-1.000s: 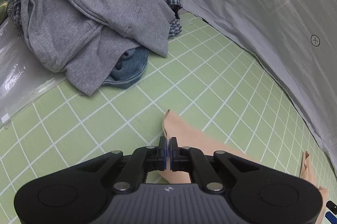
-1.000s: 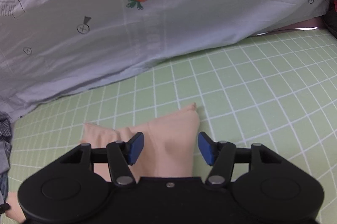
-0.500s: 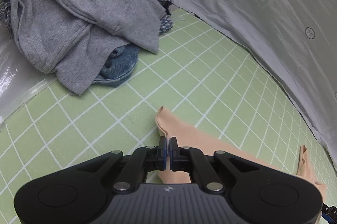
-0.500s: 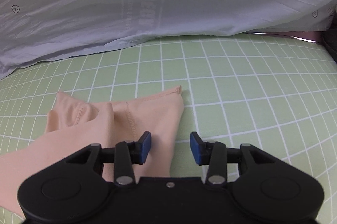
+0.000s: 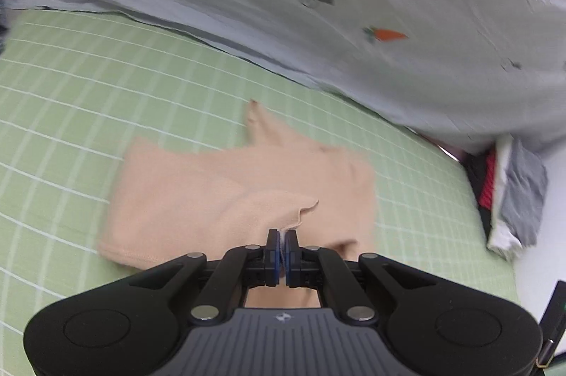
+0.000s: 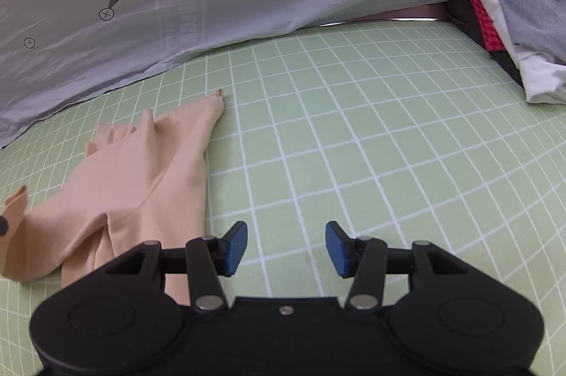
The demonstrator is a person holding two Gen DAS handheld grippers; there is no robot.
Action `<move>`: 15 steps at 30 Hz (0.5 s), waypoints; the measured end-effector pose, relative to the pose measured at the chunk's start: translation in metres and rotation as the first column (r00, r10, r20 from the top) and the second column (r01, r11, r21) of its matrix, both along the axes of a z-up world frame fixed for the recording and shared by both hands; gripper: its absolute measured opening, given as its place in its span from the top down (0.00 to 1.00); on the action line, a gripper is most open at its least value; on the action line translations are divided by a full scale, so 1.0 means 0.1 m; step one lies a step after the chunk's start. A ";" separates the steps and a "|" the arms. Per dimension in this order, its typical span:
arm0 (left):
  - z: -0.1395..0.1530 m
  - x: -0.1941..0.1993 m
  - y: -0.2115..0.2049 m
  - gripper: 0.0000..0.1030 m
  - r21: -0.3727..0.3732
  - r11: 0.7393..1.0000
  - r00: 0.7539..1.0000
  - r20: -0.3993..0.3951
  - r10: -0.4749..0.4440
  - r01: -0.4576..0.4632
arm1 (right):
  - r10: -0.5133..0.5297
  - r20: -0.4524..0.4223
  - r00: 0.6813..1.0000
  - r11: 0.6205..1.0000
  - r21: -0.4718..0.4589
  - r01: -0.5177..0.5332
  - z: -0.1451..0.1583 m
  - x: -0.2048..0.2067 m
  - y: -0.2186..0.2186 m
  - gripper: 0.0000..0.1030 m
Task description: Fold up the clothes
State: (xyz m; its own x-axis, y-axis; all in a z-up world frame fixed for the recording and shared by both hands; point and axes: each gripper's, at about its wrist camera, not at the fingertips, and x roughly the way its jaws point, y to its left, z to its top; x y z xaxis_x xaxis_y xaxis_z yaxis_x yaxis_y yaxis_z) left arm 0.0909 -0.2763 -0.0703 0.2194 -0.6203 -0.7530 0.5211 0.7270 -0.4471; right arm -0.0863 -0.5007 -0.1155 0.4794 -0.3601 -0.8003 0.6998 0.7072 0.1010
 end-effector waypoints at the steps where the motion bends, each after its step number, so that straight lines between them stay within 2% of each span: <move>1: -0.03 -0.12 -0.07 0.92 0.022 0.999 1.000 -0.005 -0.028 0.029 | -0.001 -0.001 1.000 1.000 0.001 0.001 0.00 -0.07 0.03 0.52; 2: -0.05 -0.21 -0.11 0.88 0.051 0.998 0.999 -0.010 -0.047 0.047 | -0.001 -0.001 1.000 1.000 0.002 0.001 0.00 -0.15 0.06 0.51; 4: -0.10 -0.30 -0.12 0.51 0.124 0.991 0.999 -0.009 -0.048 0.049 | 0.005 -0.002 1.000 1.000 0.003 -0.005 0.00 -0.24 0.12 0.50; 7: -0.12 -0.31 0.04 0.32 0.194 0.981 1.000 0.011 0.027 -0.029 | 0.028 -0.004 1.000 1.000 0.001 -0.028 0.00 -0.31 0.23 0.39; 8: -0.12 -0.31 0.10 0.29 0.213 0.975 0.998 0.019 0.060 -0.063 | 0.039 -0.006 0.999 0.999 -0.005 -0.039 0.00 -0.30 0.27 0.37; 11: -0.16 -0.20 0.32 0.24 0.273 0.949 0.987 0.019 0.160 -0.159 | 0.084 -0.005 0.996 0.995 -0.045 -0.084 0.00 -0.22 0.42 0.20; 13: -0.20 -0.14 0.42 0.17 0.326 0.923 0.978 0.029 0.205 -0.203 | 0.117 0.000 0.993 0.989 -0.093 -0.117 0.00 -0.13 0.54 0.00; 15: -0.24 -0.07 0.52 0.17 0.367 0.898 0.968 0.027 0.250 -0.242 | 0.174 -0.006 0.985 0.977 -0.126 -0.173 0.00 0.02 0.66 0.00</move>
State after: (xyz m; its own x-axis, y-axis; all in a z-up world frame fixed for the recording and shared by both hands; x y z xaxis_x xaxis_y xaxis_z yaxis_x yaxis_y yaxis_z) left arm 0.0840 -0.2239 -0.0942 0.3116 -0.2303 -0.9219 0.2984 0.9448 -0.1352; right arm -0.0839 -0.4347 -0.1159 0.5476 -0.3688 -0.7511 0.5651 0.8250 0.0069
